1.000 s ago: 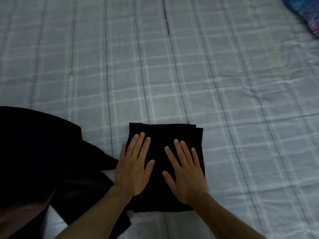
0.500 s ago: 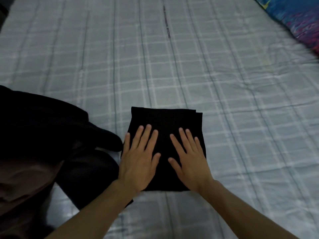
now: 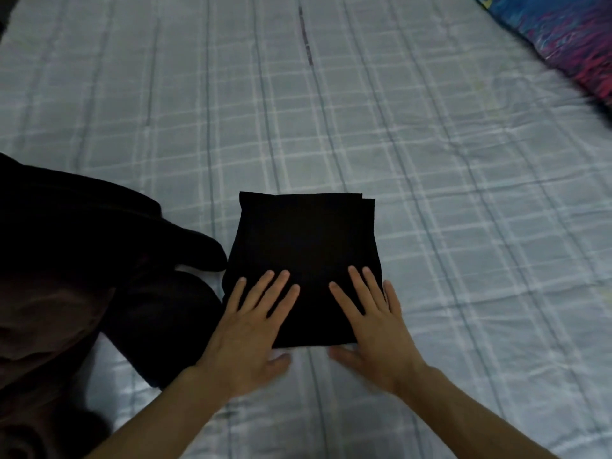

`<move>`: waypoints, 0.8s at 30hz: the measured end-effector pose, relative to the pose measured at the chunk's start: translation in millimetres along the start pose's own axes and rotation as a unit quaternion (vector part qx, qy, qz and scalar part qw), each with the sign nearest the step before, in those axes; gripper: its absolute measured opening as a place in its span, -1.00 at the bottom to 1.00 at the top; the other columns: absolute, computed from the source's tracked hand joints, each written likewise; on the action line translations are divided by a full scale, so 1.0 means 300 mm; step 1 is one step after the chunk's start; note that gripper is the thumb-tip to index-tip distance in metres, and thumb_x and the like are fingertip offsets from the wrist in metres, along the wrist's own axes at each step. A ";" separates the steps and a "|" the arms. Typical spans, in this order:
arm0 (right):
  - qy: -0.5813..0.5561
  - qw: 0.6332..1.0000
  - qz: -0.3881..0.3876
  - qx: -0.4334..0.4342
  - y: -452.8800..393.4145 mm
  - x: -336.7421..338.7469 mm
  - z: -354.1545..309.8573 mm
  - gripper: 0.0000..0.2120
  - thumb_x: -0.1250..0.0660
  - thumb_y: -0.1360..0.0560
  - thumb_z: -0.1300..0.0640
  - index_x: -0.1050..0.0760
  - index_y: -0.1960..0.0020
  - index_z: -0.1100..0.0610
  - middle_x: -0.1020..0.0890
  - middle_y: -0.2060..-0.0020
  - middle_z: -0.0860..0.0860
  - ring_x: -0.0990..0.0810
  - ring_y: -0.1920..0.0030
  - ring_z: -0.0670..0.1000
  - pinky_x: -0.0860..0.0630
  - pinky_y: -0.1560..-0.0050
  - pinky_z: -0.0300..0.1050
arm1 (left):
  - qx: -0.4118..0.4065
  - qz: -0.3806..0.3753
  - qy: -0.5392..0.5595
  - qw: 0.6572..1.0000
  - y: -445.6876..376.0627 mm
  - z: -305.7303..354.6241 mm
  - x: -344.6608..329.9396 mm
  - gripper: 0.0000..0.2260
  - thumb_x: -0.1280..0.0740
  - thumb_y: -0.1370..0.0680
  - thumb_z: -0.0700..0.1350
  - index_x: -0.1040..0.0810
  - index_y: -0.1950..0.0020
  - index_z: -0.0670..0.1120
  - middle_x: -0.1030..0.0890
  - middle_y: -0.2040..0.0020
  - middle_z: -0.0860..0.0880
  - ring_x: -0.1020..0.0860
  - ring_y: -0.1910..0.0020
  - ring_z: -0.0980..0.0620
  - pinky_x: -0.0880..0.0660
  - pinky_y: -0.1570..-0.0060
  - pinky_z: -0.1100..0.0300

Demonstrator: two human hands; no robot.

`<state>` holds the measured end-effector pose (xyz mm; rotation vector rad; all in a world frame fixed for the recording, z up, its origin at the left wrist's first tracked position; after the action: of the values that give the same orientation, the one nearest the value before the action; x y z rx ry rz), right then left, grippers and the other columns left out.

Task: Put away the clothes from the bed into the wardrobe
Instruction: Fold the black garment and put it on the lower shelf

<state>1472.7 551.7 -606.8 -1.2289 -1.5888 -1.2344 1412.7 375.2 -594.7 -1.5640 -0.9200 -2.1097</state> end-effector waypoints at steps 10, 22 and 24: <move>-0.015 0.997 0.048 -0.062 -0.016 0.026 0.013 -0.22 -0.57 -0.25 0.01 -0.39 -0.42 0.03 -0.47 -0.41 0.12 -0.45 -0.42 0.18 -0.49 -0.27 0.24 | 0.044 0.051 -0.024 0.997 -0.062 0.027 0.049 -0.21 -0.70 0.02 -0.11 -0.57 -0.18 -0.13 -0.60 -0.27 -0.17 -0.63 -0.08 -0.16 -0.60 -0.07 -0.05; -0.089 0.989 0.118 -0.014 0.014 0.446 -0.034 -0.70 -0.57 -0.24 0.18 -0.68 0.03 0.07 -0.57 0.14 0.03 -0.59 0.24 0.08 -0.50 0.27 -0.14 | 0.039 0.138 -0.012 0.990 0.044 0.039 0.446 -0.55 -0.67 -0.14 -0.07 -0.60 0.04 -0.02 -0.57 0.19 0.01 -0.55 0.25 -0.01 -0.52 0.28 0.11; -0.089 0.991 0.101 -0.020 0.044 0.538 -0.065 -0.73 -0.50 -0.35 0.09 -0.65 -0.05 0.03 -0.57 0.08 -0.01 -0.60 0.17 0.07 -0.50 0.22 -0.13 | 0.031 0.148 -0.005 0.989 0.092 0.055 0.548 -0.60 -0.63 -0.19 -0.09 -0.57 0.06 -0.01 -0.58 0.23 0.04 -0.54 0.29 0.01 -0.50 0.28 0.14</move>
<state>1446.2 570.8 -446.9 -1.5216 -1.5255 -1.0579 1388.4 381.9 -429.2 -1.5736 -0.6991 -1.8512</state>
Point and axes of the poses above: each hand's wrist, its own y-axis away from the middle knuckle, its own x-axis out of the back of the hand, z = x × y, the point moved 8 cm from there along -y, towards the middle knuckle
